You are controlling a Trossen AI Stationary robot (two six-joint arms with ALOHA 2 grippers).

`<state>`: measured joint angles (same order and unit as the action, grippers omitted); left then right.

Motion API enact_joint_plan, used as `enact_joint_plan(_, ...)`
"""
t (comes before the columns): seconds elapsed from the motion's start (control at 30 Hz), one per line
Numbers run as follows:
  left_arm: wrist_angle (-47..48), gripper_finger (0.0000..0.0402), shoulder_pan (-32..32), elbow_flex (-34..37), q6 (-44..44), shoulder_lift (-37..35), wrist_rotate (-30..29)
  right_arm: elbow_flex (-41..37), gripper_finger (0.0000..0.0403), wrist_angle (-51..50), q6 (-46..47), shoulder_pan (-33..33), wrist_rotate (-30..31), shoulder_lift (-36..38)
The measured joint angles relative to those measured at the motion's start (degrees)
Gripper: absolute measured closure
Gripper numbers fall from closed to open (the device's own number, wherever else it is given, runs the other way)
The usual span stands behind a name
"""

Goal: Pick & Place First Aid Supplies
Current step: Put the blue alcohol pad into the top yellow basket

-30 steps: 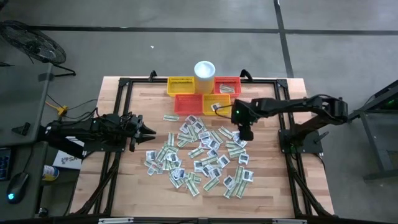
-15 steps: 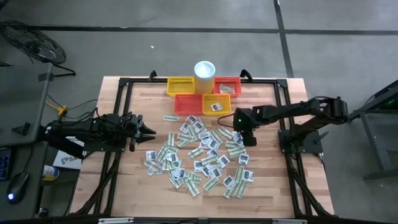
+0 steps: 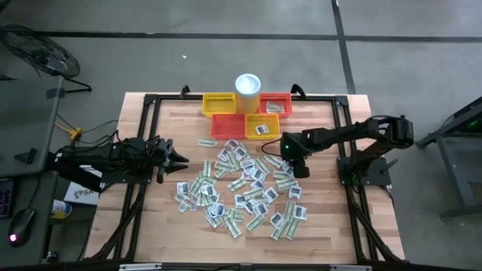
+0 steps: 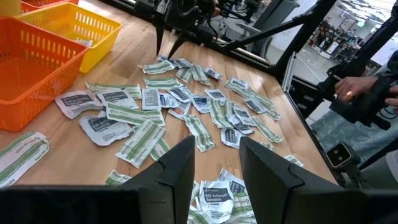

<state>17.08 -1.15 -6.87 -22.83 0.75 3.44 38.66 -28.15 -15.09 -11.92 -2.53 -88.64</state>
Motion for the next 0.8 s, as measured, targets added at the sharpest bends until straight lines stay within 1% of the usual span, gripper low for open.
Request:
enact_joint_plan(0.13,0.0,0.0275,0.0,0.0,0.0,0.0,0.0,0.0,0.0332,0.0,0.0,0.0,0.0,-0.2)
enact_joint_plan(0.27,0.0,0.0275,0.0,0.0,0.0,0.0,0.0,-0.1,0.0387,0.2,0.0,-0.2,0.3,-0.3)
enact_joint_plan(0.3,0.0,0.0275,0.0,0.0,0.0,0.0,0.0,-0.1,0.0395,0.1,0.2,-0.4,0.3,-0.3)
enact_joint_plan(0.5,0.0,0.0275,0.0,0.0,0.0,0.0,0.0,-0.3,0.04,-0.5,4.7,-1.9,-0.4,0.1)
enact_joint_plan(0.7,0.0,0.0275,0.0,0.0,0.0,0.0,0.0,-0.6,0.0402,-1.7,9.1,-2.0,0.5,3.7)
enact_joint_plan(0.8,0.0,0.0275,0.0,0.0,0.0,0.0,0.0,-0.6,0.0402,-2.0,11.2,-2.0,2.0,5.8)
